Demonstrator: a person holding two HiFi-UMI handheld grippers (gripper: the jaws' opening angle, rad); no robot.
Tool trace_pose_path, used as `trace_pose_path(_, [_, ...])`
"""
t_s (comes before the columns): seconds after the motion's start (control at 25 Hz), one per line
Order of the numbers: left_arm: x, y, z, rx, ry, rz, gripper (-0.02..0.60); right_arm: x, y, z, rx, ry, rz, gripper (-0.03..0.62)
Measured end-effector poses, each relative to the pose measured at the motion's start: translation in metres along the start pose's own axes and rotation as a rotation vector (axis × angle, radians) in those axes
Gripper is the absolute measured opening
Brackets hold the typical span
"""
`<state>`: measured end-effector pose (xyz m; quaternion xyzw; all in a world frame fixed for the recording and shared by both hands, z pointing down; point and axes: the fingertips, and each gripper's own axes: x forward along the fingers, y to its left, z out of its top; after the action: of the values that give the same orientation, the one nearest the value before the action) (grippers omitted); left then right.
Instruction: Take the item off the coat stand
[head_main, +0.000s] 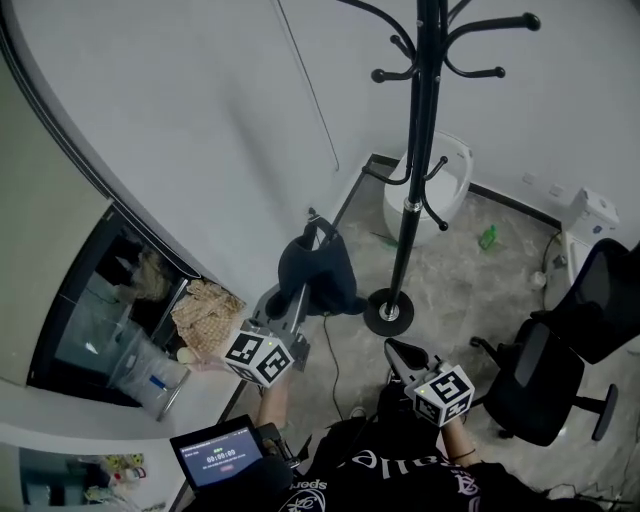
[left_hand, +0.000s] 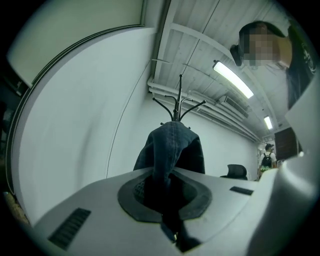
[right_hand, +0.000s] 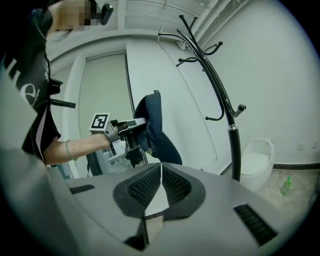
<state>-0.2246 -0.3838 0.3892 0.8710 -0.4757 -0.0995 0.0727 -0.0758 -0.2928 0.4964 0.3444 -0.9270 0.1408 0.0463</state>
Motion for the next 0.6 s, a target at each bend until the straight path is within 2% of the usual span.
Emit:
trace_pose_path(0.16, [-0.034,-0.01,-0.028,-0.034,0.057,-0.019,0.017,-0.013,0.032,-0.017,0.034,0.012,-0.02,0.018])
trace_pose_path(0.32, [-0.064,-0.024,-0.052,-0.072,0.094,-0.038,0.017,-0.027,0.054,-0.031,0.006,0.039,-0.044,0.018])
trace_pose_path(0.6, [-0.1,-0.057,-0.097,-0.147,0.162,-0.043,0.017,-0.062,0.062,-0.04,0.006,0.038,-0.09,0.018])
